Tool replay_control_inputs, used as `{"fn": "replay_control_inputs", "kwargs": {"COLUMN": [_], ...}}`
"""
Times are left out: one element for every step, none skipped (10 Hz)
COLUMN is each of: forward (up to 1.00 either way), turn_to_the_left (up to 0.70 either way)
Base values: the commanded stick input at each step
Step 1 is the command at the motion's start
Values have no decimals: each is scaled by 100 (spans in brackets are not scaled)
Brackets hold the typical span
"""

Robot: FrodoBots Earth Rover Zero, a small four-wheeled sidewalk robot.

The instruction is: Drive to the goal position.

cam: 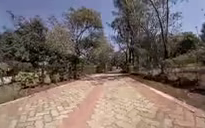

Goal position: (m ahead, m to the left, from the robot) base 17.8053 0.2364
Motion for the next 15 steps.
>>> {"fn": "replay_control_inputs", "kwargs": {"forward": [100,100,100,100,100,100,100,100,100,100,100,100,100,100,100], "turn_to_the_left": [0,0,0,0,0,0,0,0,0,0,0,0,-21,-35,0]}}
